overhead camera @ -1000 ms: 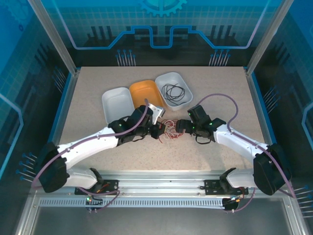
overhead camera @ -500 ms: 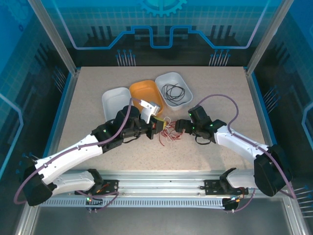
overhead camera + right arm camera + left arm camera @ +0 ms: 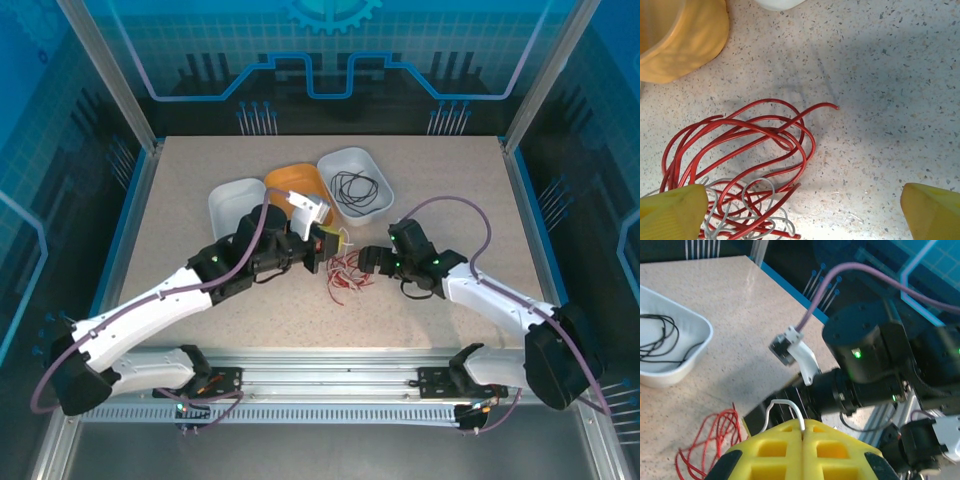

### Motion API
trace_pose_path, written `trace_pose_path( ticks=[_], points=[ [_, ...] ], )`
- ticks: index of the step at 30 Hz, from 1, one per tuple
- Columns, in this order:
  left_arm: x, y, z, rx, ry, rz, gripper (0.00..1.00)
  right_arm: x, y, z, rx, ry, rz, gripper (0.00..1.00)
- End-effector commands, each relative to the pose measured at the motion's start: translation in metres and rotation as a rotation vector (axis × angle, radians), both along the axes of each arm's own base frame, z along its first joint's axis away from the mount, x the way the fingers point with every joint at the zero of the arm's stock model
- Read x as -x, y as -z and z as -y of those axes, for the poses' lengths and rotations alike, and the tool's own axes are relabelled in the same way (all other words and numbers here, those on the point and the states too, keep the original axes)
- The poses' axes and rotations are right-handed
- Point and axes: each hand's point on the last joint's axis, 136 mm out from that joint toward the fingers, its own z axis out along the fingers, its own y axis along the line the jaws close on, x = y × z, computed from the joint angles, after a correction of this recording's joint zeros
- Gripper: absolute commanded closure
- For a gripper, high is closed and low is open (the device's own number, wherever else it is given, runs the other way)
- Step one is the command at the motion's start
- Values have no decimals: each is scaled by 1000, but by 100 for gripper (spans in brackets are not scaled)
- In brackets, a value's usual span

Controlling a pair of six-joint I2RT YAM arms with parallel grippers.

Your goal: Untangle the cables

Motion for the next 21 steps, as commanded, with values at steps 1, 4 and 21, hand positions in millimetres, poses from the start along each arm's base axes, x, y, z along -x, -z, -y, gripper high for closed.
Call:
trace_pose_path(
  ticks=[1,4,21],
  points=[
    [-12,-13,0,-10,-48,30,100,4,-9,-5,-21,-37,51,0],
    [-15,-21,3,-7,-46,36,100,8,-13,-6,-35,-57,84,0],
    [-53,-41,23,11,-95,29,100,31,-63,-35,-77,-241,365,0]
  ],
)
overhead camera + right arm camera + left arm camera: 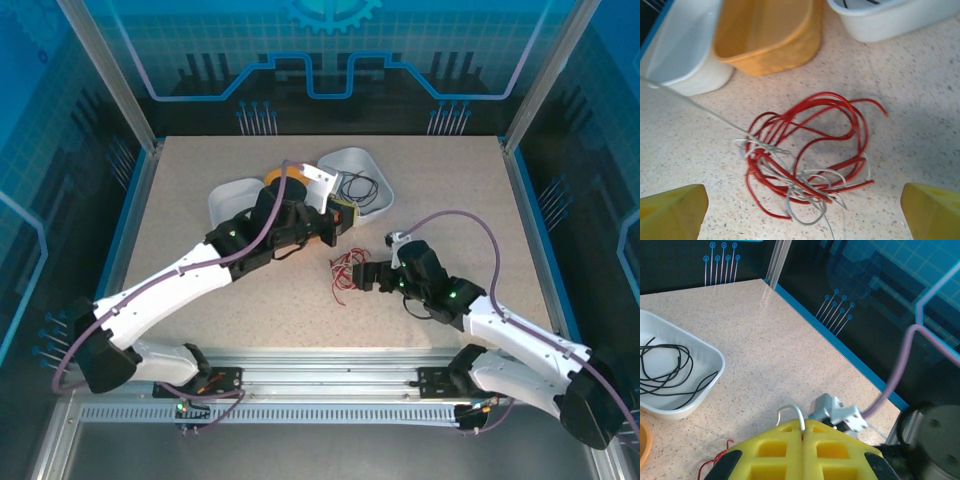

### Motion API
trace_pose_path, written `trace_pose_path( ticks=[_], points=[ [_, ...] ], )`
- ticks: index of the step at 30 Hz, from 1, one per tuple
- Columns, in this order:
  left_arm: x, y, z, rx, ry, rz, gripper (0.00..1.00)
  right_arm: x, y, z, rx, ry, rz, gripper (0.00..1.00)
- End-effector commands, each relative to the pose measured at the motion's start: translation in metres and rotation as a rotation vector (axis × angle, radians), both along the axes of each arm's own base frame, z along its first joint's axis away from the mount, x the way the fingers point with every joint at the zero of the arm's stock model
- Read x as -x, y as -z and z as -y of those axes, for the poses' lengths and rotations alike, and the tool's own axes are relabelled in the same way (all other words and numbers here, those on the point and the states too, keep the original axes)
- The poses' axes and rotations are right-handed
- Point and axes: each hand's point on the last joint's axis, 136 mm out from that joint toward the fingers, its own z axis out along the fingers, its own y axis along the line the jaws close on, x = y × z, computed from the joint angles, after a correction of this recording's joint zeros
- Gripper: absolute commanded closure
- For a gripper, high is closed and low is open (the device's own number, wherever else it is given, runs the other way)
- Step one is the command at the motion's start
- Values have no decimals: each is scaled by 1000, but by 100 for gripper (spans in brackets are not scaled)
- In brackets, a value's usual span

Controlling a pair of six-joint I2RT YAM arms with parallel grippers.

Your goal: Untangle the cables

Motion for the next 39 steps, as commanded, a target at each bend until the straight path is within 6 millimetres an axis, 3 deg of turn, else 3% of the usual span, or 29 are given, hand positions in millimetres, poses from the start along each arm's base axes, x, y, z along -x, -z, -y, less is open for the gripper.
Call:
trace_pose_path(
  ticks=[1,8,13,20,27,39],
  points=[
    [-11,-15,2,24,-21,19,100,-3,-15,-5,10,-22,94,0],
    [-8,-31,10,64,18,21,100,-16,-7,-16,35,-14,95,0],
    [-1,-43,8,91,39,30,100,-29,13,-24,83,8,68,0],
    [12,-55,0,121,53,38,100,-45,43,-14,112,121,8,0],
    [23,-69,-7,153,73,58,100,-47,67,-9,149,150,-59,0],
    [38,-135,-43,179,14,250,100,-40,75,-2,162,162,-85,0]
  ],
)
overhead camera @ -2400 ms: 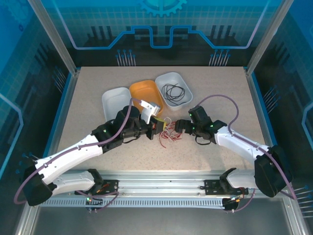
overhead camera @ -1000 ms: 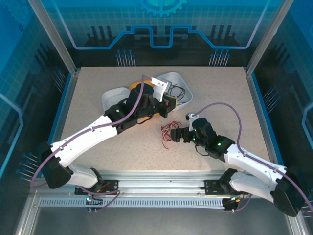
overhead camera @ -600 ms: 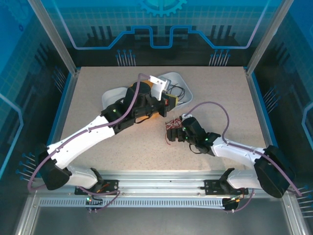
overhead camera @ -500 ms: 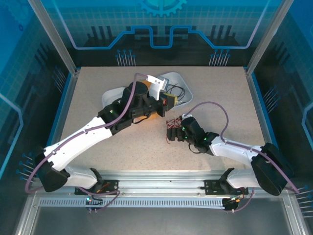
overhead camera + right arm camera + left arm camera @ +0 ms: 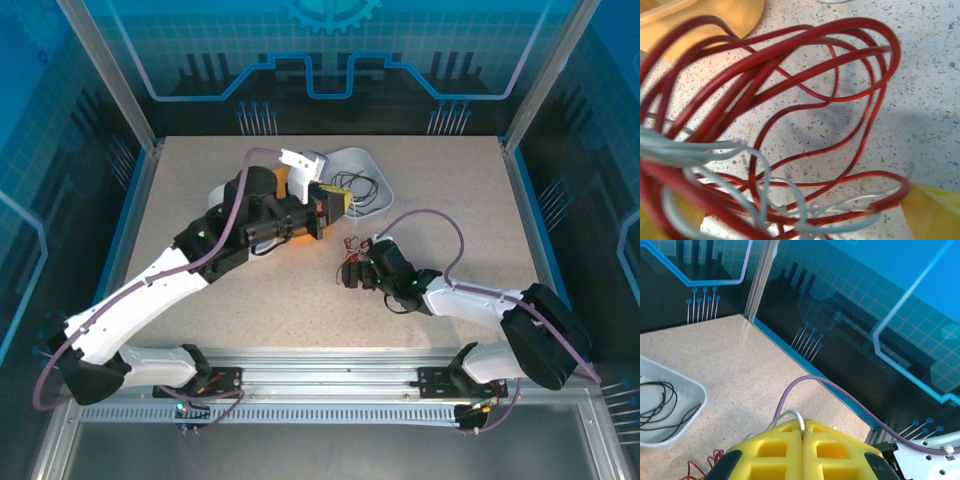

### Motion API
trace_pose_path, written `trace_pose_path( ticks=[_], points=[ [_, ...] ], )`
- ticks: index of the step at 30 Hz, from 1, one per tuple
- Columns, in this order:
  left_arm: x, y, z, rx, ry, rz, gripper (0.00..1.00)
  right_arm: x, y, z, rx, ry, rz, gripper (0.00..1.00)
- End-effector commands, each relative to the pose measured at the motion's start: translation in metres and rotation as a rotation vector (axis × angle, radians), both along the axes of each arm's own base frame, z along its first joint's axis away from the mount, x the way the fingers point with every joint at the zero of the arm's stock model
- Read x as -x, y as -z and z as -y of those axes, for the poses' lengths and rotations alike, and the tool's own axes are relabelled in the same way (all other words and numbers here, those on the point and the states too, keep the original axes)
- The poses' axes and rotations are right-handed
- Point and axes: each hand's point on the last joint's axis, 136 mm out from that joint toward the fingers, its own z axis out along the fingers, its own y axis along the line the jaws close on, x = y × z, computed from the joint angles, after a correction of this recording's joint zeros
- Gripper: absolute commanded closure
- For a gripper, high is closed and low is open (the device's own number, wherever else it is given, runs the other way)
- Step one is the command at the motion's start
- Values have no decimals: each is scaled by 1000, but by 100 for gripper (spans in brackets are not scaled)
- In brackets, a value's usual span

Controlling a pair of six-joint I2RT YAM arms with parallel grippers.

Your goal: Untangle the cables

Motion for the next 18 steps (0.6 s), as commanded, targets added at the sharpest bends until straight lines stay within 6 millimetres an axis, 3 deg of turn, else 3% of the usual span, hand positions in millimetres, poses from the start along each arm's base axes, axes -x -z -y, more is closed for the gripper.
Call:
trace_pose_path(
  ticks=[1,5,10,18],
  points=[
    [12,-60,-28,66,-47,157,100,-4,-4,7,-4,39,14,0],
    [18,-82,-42,83,-73,224,100,-3,-7,6,-14,36,17,0],
    [18,-95,-53,78,-112,260,100,-2,-11,8,-14,33,28,0],
    [10,-87,-47,68,-110,239,100,2,-16,13,-11,32,40,0]
  ],
)
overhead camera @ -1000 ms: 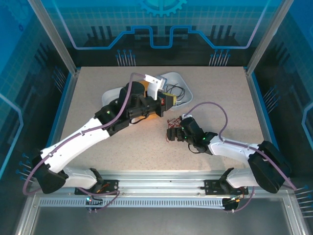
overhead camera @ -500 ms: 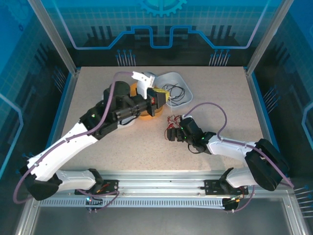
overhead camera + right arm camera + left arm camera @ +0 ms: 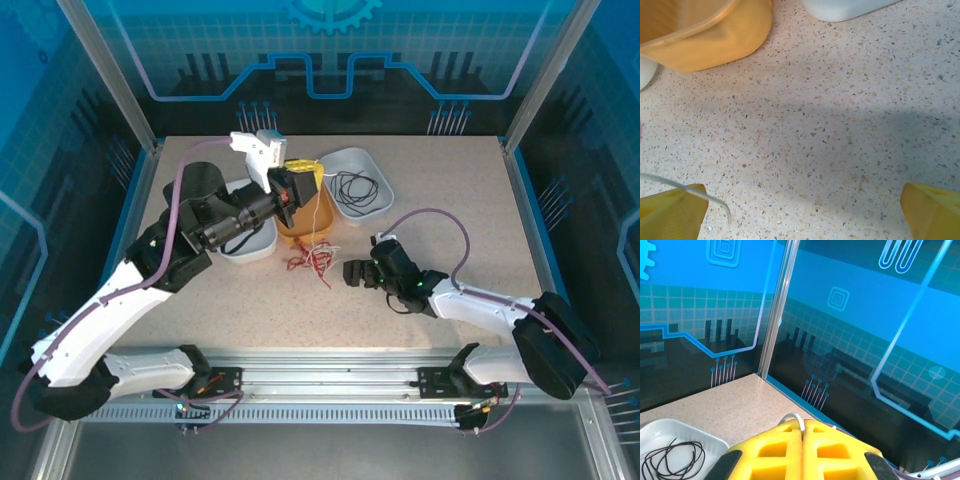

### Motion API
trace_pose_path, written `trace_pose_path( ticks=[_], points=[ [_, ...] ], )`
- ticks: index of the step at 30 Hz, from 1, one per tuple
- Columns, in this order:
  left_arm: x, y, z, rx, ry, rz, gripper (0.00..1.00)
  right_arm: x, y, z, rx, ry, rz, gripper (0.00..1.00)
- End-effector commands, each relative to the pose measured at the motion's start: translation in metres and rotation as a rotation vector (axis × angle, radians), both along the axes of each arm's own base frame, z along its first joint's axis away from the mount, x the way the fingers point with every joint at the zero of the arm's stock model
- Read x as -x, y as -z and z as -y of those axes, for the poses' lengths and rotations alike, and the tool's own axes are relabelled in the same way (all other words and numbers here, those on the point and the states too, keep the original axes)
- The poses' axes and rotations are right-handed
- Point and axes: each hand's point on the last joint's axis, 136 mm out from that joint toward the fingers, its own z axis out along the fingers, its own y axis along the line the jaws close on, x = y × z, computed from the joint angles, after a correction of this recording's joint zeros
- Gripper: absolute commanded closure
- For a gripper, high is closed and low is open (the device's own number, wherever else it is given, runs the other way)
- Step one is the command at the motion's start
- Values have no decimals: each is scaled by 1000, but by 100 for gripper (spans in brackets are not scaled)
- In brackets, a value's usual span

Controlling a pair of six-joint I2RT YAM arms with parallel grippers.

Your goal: Untangle the cables

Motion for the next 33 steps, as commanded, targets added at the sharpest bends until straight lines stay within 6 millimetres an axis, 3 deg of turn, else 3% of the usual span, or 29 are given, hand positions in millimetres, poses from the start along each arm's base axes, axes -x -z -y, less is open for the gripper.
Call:
trace_pose_path(
  ticks=[1,7,20,24,29,33],
  points=[
    [-8,-4,-1,-6,-26,15,100,0,-2,9,12,21,11,0],
    [-18,9,16,-22,5,-34,100,4,-13,12,21,3,26,0],
    [-55,80,64,-85,45,-204,100,19,-43,32,36,-5,92,1],
    [-56,82,66,-88,48,-205,100,27,-42,26,8,-76,110,8],
    [-51,79,65,-78,64,-198,100,27,-30,26,23,-76,83,27],
    [-47,76,62,-68,67,-198,100,18,-23,22,38,-61,63,28]
  ],
)
